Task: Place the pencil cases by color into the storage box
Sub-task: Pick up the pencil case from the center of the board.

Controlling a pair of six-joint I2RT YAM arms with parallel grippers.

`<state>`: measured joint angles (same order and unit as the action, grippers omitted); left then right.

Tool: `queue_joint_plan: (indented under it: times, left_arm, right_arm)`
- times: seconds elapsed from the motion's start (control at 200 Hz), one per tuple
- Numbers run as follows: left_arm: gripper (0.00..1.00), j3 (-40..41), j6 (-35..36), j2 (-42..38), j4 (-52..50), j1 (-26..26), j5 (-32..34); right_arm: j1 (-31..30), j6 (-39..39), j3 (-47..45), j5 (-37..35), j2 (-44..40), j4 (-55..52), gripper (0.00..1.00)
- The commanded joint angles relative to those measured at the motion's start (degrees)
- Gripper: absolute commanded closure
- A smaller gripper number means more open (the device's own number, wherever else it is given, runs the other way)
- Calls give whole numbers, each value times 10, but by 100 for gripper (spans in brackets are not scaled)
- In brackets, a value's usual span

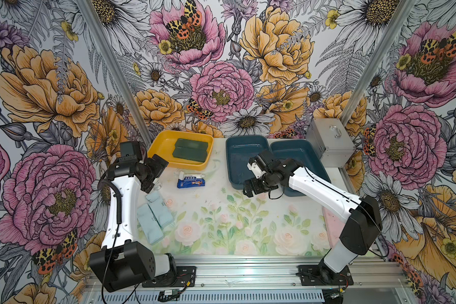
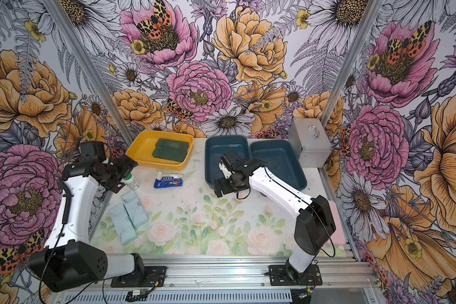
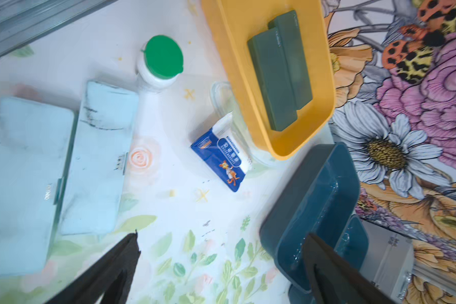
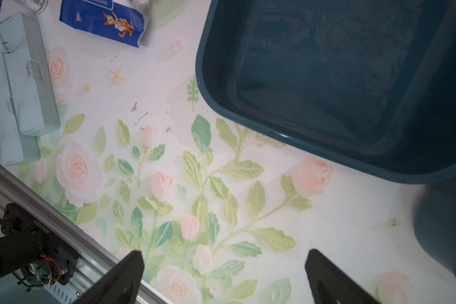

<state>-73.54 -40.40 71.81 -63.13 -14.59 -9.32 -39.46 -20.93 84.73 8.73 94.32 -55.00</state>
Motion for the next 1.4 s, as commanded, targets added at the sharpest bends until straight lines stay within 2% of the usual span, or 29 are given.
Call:
queue_joint_plan:
  times: [0.0, 0.275, 0.46, 0.595, 0.916, 1.391]
  left_arm:
    - [1, 57, 38, -52, -32, -7, 57]
    - [1, 165, 34, -71, -26, 16, 158]
    - [1, 191, -2, -56, -3, 36, 190]
    - [1, 209, 23, -31, 33, 49, 203]
    - [1, 253, 42, -11, 102, 31, 194]
    - [1, 226, 95, 113, 157, 8, 175]
  right_arm:
    - [-15, 0, -9, -4, -26, 4, 1]
    - [-37, -38, 2, -7, -35, -15, 1]
    - [-47, -52, 62, -3, -3, -75, 1]
    - [-48, -55, 108, 6, 30, -131, 1]
    - [-46, -73, 201, -2, 74, -185, 1]
    - [-45, -103, 182, -19, 53, -183, 1]
